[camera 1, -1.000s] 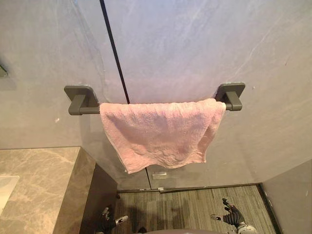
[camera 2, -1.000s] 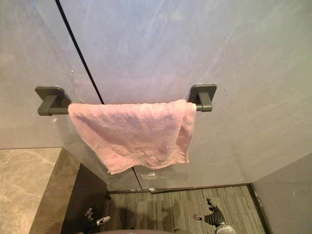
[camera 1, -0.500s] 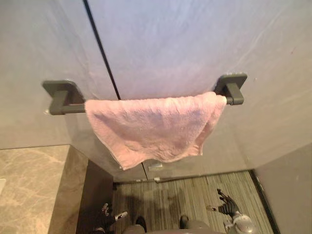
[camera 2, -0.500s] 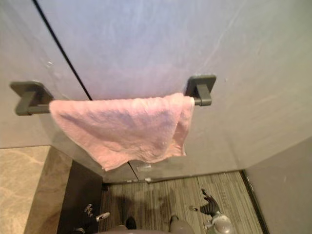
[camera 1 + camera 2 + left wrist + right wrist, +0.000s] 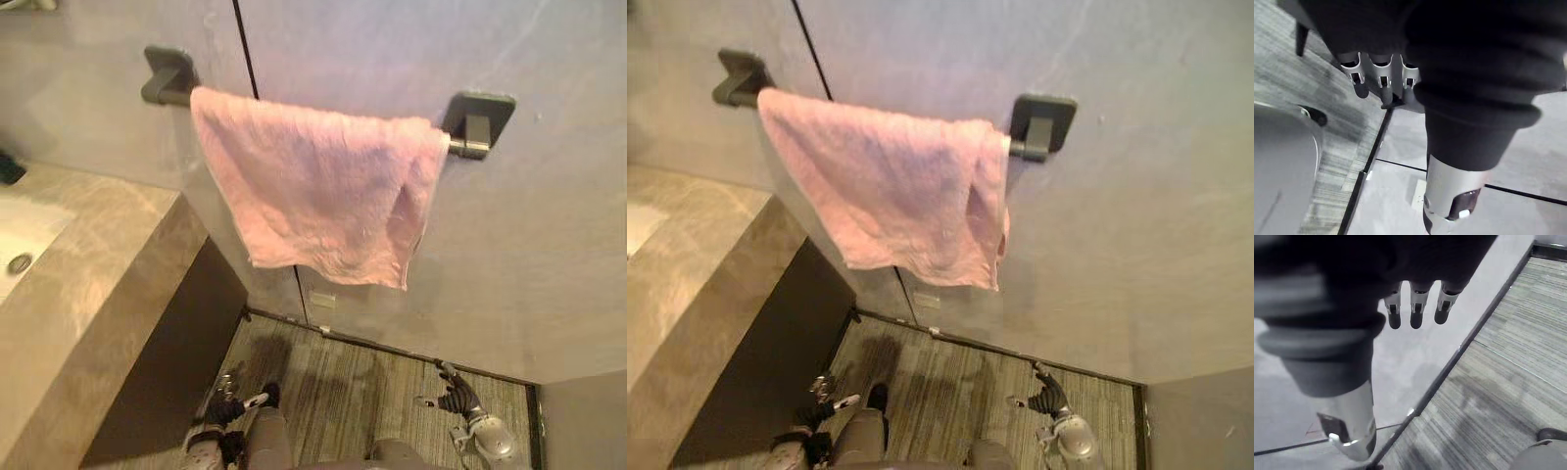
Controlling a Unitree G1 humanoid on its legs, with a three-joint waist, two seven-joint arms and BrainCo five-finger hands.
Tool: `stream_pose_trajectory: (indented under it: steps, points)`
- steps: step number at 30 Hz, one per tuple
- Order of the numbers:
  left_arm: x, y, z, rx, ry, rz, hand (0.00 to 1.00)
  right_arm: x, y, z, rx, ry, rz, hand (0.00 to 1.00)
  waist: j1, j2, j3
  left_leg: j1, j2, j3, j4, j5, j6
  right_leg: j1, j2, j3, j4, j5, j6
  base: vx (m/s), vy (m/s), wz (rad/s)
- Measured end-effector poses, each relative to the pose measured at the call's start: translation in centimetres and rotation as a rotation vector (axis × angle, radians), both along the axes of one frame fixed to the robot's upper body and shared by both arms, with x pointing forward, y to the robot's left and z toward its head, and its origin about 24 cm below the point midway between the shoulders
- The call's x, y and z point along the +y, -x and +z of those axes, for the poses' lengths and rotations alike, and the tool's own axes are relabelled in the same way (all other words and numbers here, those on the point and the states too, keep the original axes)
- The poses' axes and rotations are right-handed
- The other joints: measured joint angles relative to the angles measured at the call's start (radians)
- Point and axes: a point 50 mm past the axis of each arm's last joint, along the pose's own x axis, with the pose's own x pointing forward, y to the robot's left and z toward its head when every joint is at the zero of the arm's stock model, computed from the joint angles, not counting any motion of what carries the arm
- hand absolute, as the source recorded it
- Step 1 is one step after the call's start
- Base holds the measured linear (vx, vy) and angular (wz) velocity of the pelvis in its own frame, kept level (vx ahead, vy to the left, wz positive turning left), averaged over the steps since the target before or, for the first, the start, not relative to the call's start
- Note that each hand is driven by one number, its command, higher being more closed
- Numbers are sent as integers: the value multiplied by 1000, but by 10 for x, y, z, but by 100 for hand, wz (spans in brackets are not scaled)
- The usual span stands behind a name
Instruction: Organize washtable
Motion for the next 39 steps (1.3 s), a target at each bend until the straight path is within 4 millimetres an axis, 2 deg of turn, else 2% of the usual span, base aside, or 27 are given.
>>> stream_pose_trajectory:
  steps: [1,3,4,6,7,8,9,10,11,12,13,15,17,21,25,27,28,29,30,31,33,34,35,36,37,38,39]
  points:
    - [-1,-2,0,-5,13,9,0,-3,1,0,7,7,-6,0,-5,-6,10,1,0,23,-8,-5,-1,-1,-2,-37,-3,14,-24,-334,-217,112]
    - [0,2,-1,6,22,23,0,-7,1,-1,7,14,-27,0,-3,-15,15,-6,-32,106,103,-77,6,-12,-33,-102,-8,32,-49,-275,-166,97]
    - [0,1,-1,5,24,27,0,-9,0,1,0,23,-44,0,-18,-29,20,-12,-61,173,222,-170,55,-26,-66,-138,-23,60,-52,-292,-126,94]
    - [-1,0,-1,-1,29,26,0,-8,-1,1,-2,20,-44,0,-27,-26,18,12,-62,251,346,-269,71,-29,-89,-188,-80,113,-53,-278,-69,93]
    - [-1,-4,0,-10,31,25,0,-6,1,-1,6,14,-41,0,-26,-18,13,65,-49,295,396,-339,80,-18,-97,-223,-129,153,-52,-200,11,100]
    - [-1,-7,1,-19,41,34,0,-4,4,-4,17,5,-47,0,-29,-11,10,130,-34,331,395,-382,84,-7,-100,-259,-165,180,-50,-186,40,97]
    - [-1,-8,2,-25,42,34,0,-3,5,-5,24,0,-53,0,-33,-10,9,172,-30,352,368,-396,79,-1,-103,-279,-184,191,-48,-188,85,115]
    - [-2,-12,3,-34,44,31,0,-2,7,-7,27,-17,-83,0,-55,-2,3,274,-27,394,245,-393,77,16,-104,-326,-223,215,-34,-220,134,124]
    - [-5,-13,3,-36,49,19,0,-4,7,-7,20,-23,-119,0,-74,22,-15,359,-30,416,69,-354,34,17,-91,-363,-261,239,-20,-219,163,123]
    - [-6,-15,3,-39,50,15,0,-6,7,-6,14,-25,-134,0,-81,46,-30,386,-33,413,-22,-338,25,12,-80,-376,-282,252,-12,-194,212,86]
    - [-4,-19,5,-48,42,7,0,-5,7,-8,19,-32,-150,0,-80,60,-38,392,-31,405,-93,-336,29,6,-64,-394,-315,283,-5,-180,207,44]
    - [7,-17,5,-31,7,0,0,6,9,-14,40,-71,-166,0,-73,32,-46,370,-37,397,-67,-342,45,33,-62,-395,-387,346,9,-141,124,11]
    - [13,-10,3,-8,-11,-1,0,12,10,-16,43,-83,-169,0,-76,22,-55,369,-54,405,-51,-349,58,59,-67,-378,-430,382,16,-147,83,-11]
    - [15,-5,0,15,-24,-9,0,12,14,-18,63,-79,-167,0,-76,29,-66,372,-74,423,-54,-342,70,73,-76,-356,-485,435,23,-115,84,-15]
    - [15,-1,-2,35,-31,-18,0,13,22,-25,105,-82,-173,0,-74,32,-69,364,-85,410,-56,-332,79,81,-74,-365,-513,457,20,-66,15,6]
    - [15,0,-3,40,-30,-16,0,13,23,-25,108,-81,-173,0,-74,21,-55,343,-87,382,-54,-319,82,76,-82,-392,-512,457,20,-44,-3,39]
    - [16,0,-3,38,-31,-13,0,12,20,-24,101,-79,-169,0,-72,31,-49,315,-87,362,-33,-317,82,66,-92,-416,-503,457,20,-102,20,61]
    - [16,1,-3,37,-26,0,0,11,17,-22,94,-71,-159,0,-71,18,-38,262,-86,346,2,-316,82,38,-104,-448,-486,456,18,-105,30,64]
    - [16,0,-2,34,-25,1,0,9,16,-22,93,-67,-158,0,-69,25,-40,241,-85,344,14,-311,81,26,-114,-463,-477,455,17,-116,48,77]
    - [15,0,-2,28,-19,3,0,6,13,-21,88,-58,-159,0,-68,9,-24,218,-78,380,32,-312,73,16,-141,-505,-467,454,13,-70,63,90]
    - [14,0,-2,29,-16,5,0,3,12,-20,90,-48,-156,0,-71,3,-21,212,-37,508,80,-323,90,19,-179,-557,-450,452,12,-39,138,94]
    - [14,1,-2,31,-16,6,0,1,12,-19,88,-41,-155,0,-77,-7,-15,230,0,602,106,-326,95,32,-211,-594,-443,454,24,-12,261,103]
    - [13,0,-2,29,-14,5,0,-3,14,-19,93,-29,-155,0,-85,-6,-16,254,40,690,109,-326,95,43,-241,-632,-434,457,47,-20,275,111]
    - [13,-2,-2,25,-12,5,0,-5,16,-19,98,-21,-155,0,-89,0,-19,258,59,723,103,-324,92,44,-253,-649,-430,458,60,-67,342,113]
    - [9,-7,-1,11,-4,3,0,-11,21,-19,109,-3,-156,0,-95,32,-38,266,100,763,75,-297,64,45,-258,-691,-431,468,80,-46,386,116]
    - [11,-13,1,-1,-11,-2,0,-9,23,-22,125,-14,-170,0,-104,19,-38,261,55,756,47,-271,62,63,-294,-725,-439,490,105,-37,384,110]
    - [13,-15,4,-14,-20,-7,0,-5,25,-24,130,-27,-166,0,-103,3,-39,261,28,744,30,-272,66,69,-313,-732,-449,503,116,-4,370,98]
